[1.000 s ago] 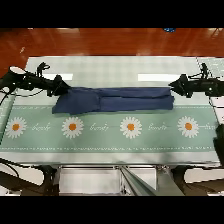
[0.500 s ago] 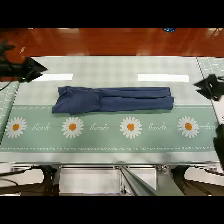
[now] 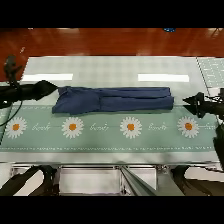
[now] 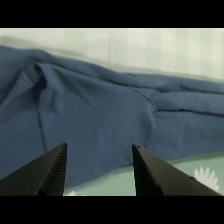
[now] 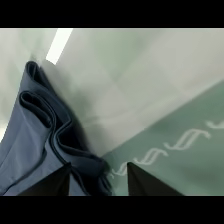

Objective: Fold the shirts.

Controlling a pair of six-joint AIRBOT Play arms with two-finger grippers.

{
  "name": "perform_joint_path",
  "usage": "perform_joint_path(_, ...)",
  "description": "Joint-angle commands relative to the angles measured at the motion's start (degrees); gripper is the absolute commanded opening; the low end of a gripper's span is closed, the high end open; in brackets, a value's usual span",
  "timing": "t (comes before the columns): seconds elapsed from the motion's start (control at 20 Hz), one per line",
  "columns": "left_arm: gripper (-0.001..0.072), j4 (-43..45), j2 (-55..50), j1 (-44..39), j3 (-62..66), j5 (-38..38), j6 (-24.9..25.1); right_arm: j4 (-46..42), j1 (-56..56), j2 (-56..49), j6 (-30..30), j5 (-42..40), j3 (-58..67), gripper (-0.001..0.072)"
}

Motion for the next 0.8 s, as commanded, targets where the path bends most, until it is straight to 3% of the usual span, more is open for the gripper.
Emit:
perform_joint_path(0.0,0.0504,0.0,0.5,-3.1,-2.6,1.5,0.2,4.4,3.7,-5.4,-2.4,0.8,1.6,0.0418)
perform_joint_path(0.4,0.0504,-0.2,0.5,-3.5,-2.6,1.8,-1.3,3.9,16.9,-12.4,2.8,-0.4,11.7,0.0393)
perform_joint_path(0.45,0.0504,-0.2,0.5,-3.5,-2.6,1.8,-1.3,3.9,18.3,-12.8,3.4,-1.1,13.1,0.0302)
perform_joint_path(0.5,0.0504,-0.2,0.5,-3.5,-2.6,1.8,-1.3,3.8,19.5,-12.8,3.4,-1.9,14.1,0.0129)
perform_joint_path(0.55,0.0503,-0.2,0.5,-3.5,-2.6,1.8,-1.3,3.8,20.3,-12.7,3.0,-1.8,15.2,0.002)
perform_joint_path(0.65,0.0501,-0.2,0.5,-3.5,-2.6,1.8,-1.3,2.7,20.6,-11.1,3.0,0.9,16.6,0.0019)
perform_joint_path(0.7,0.0455,-0.2,0.5,-3.5,-2.6,1.7,-1.3,1.0,20.3,-9.2,3.0,2.0,16.6,0.0019)
perform_joint_path(0.75,0.0237,-0.2,0.5,-3.5,-2.6,1.6,-1.3,-2.9,19.7,-6.3,3.8,3.2,16.6,0.0019)
